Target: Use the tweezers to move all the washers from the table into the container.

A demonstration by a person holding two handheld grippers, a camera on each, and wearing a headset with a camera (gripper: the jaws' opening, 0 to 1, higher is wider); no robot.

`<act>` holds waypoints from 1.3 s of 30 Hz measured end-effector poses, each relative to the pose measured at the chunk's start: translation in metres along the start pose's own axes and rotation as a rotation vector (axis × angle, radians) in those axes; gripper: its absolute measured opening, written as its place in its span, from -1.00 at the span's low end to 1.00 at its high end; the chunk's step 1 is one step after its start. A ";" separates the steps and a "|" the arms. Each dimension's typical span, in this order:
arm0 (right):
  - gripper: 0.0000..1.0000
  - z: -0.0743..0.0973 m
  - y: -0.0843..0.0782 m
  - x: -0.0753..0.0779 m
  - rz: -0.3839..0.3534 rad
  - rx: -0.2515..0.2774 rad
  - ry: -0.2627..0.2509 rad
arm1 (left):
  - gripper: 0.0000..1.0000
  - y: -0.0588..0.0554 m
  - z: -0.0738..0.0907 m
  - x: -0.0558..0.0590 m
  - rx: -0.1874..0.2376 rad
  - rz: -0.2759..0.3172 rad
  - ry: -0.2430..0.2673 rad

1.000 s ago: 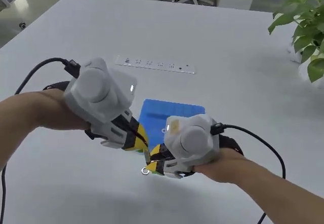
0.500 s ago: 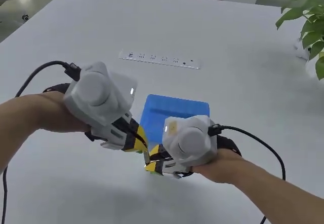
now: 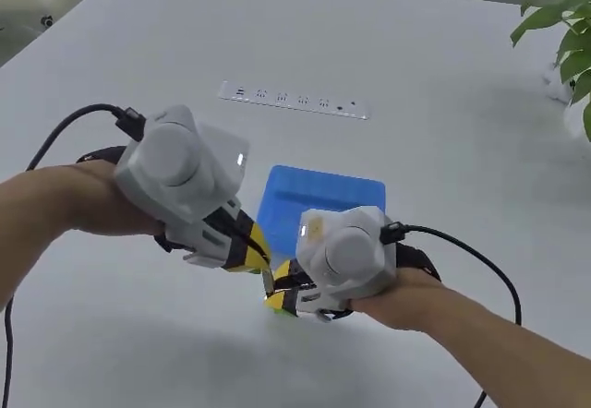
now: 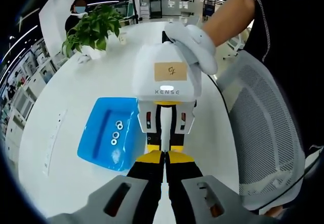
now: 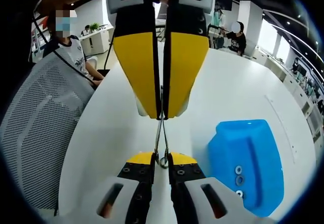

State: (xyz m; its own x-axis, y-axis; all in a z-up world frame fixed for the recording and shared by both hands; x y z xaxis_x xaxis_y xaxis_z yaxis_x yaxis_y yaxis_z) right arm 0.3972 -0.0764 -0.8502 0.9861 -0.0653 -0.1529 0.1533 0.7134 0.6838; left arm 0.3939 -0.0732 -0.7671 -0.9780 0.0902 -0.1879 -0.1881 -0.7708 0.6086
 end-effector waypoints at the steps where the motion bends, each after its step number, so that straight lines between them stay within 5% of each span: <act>1: -0.75 0.000 0.000 0.000 0.003 -0.002 0.000 | -0.91 0.000 0.000 0.000 0.000 0.000 -0.002; 39: -0.81 0.001 -0.003 -0.004 -0.003 -0.010 0.002 | -0.91 0.001 -0.004 0.001 -0.002 0.002 -0.008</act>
State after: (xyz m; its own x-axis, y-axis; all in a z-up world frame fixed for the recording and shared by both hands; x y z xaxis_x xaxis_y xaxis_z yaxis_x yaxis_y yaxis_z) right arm 0.3932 -0.0787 -0.8508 0.9855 -0.0658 -0.1562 0.1553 0.7198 0.6766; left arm 0.3927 -0.0765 -0.7696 -0.9792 0.0938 -0.1801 -0.1857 -0.7726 0.6072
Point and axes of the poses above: the centre of the closed fingertips' face, and the gripper's own axes: z roughly backward along the fingers, x roughly to its right, y roughly out of its top, the point moved 2 cm from there along z, roughly backward along the fingers, and after that the axes turned 15 degrees about -z, right-handed, at the moved point
